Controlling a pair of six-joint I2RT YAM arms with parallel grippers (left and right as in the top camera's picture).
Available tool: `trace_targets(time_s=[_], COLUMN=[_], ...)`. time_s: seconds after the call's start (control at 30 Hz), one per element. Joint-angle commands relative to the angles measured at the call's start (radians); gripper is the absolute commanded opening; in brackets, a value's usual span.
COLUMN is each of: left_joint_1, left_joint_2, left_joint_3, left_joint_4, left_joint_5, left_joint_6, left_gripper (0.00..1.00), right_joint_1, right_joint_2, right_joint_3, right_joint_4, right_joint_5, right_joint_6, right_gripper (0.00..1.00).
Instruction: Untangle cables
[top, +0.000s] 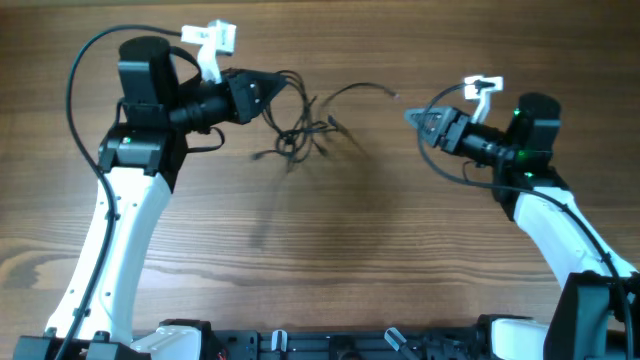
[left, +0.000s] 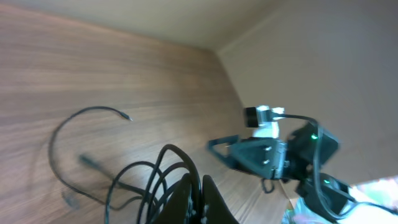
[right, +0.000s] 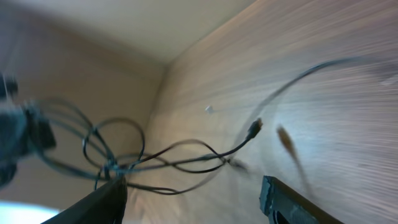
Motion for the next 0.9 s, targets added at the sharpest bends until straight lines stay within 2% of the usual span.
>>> trace_targets(time_s=[0.0, 0.13, 0.2, 0.27, 0.3, 0.37, 0.53, 0.67, 0.87], left_joint_1=[-0.016, -0.019, -0.027, -0.050, -0.070, -0.106, -0.166, -0.188, -0.220], left_joint_2=[0.001, 0.001, 0.001, 0.001, 0.001, 0.001, 0.001, 0.001, 0.001], left_joint_3=[0.011, 0.011, 0.011, 0.011, 0.011, 0.011, 0.011, 0.011, 0.011], left_joint_4=[0.091, 0.114, 0.089, 0.074, 0.075, 0.075, 0.074, 0.075, 0.088], left_joint_5=[0.050, -0.021, -0.130, -0.230, -0.262, -0.294, -0.303, -0.303, -0.294], left_joint_6=[-0.135, -0.315, -0.467, -0.557, -0.556, -0.555, -0.544, -0.545, -0.634], left_gripper=[0.04, 0.04, 0.04, 0.04, 0.04, 0.04, 0.04, 0.04, 0.04], right_joint_1=[0.072, 0.167, 0.207, 0.267, 0.297, 0.365, 0.476, 0.478, 0.478], right_joint_2=[-0.012, -0.012, -0.012, -0.012, -0.012, -0.012, -0.011, 0.004, 0.052], right_joint_3=[0.001, 0.001, 0.001, 0.001, 0.001, 0.001, 0.001, 0.001, 0.001], right_joint_4=[0.040, 0.186, 0.206, 0.198, 0.174, 0.109, 0.087, 0.058, 0.077], right_joint_5=[-0.121, -0.186, -0.137, -0.056, 0.008, 0.192, 0.478, 0.500, 0.564], right_joint_6=[-0.058, -0.019, 0.058, 0.110, 0.122, 0.166, 0.248, 0.271, 0.311], right_gripper=[0.73, 0.72, 0.71, 0.67, 0.61, 0.60, 0.61, 0.61, 0.61])
